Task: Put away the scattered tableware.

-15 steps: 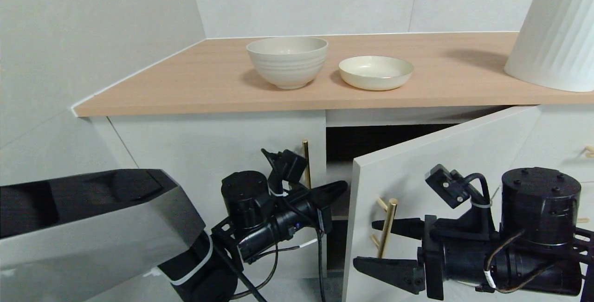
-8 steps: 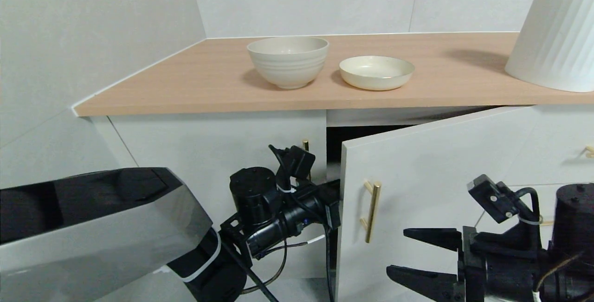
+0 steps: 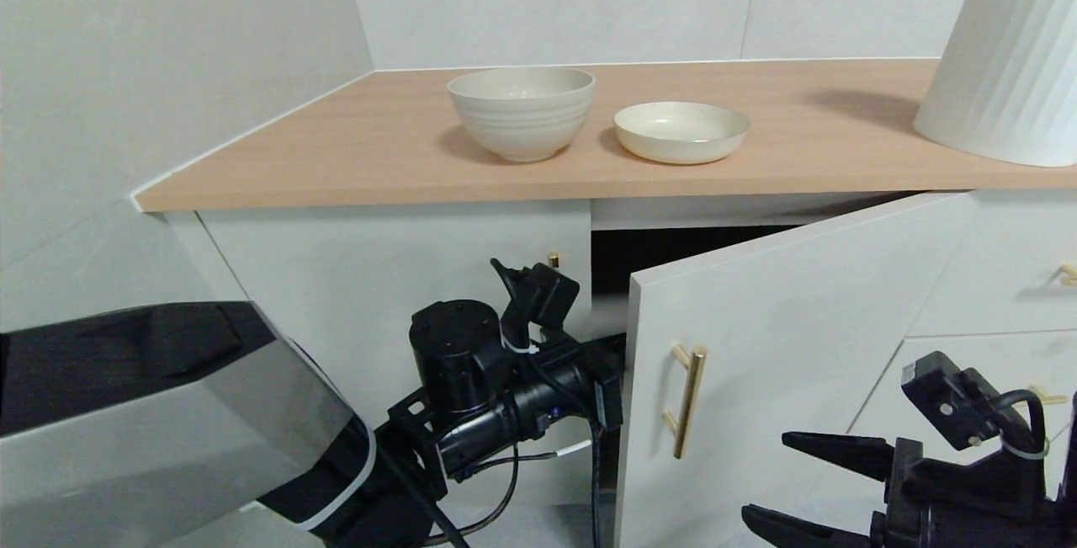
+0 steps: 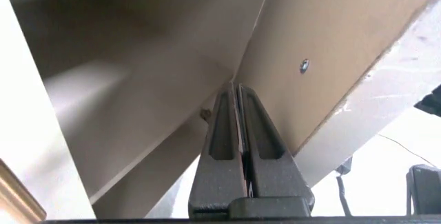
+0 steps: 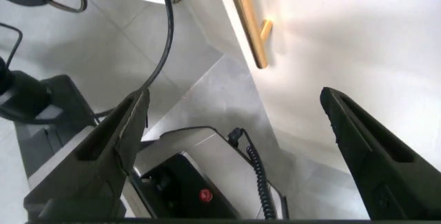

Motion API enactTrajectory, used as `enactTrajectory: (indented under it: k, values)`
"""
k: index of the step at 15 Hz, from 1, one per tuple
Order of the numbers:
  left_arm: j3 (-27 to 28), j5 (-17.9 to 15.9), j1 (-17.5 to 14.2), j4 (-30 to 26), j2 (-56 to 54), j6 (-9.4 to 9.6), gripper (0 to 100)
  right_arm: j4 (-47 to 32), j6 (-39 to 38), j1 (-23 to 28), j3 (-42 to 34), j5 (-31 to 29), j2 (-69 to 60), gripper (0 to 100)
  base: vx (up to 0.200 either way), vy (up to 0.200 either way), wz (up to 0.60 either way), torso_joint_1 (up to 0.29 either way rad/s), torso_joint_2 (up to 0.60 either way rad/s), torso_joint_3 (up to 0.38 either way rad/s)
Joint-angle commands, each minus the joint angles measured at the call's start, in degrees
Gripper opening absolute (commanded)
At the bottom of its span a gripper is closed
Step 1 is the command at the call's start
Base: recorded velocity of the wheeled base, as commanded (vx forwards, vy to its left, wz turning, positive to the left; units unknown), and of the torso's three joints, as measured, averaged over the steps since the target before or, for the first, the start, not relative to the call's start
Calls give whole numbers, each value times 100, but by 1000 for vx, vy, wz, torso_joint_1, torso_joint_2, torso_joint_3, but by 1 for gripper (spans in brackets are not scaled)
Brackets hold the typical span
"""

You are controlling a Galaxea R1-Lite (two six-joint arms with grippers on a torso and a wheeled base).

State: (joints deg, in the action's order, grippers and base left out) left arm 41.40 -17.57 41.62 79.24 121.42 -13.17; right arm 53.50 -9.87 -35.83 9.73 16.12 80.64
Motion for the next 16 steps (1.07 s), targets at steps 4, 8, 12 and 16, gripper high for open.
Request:
enactTrajectory:
  k: [4,8,12,16]
  values:
    - [-27,-1,31,-14,-66,-2,0,11,12,-12,-147,6,-57,100,0,0,0,0,0,0]
    - [-18,8,66,-5,40,-11,0,2,12,-12,-191,14,-48,100,-50,0,0,1,1,-1]
    - [9,8,92,-5,145,-11,0,2,12,-12,-217,23,-13,100,-200,0,0,7,4,1]
    - [211,60,92,21,418,-2,0,2,82,-12,-252,32,75,100,-50,0,0,-1,-1,1]
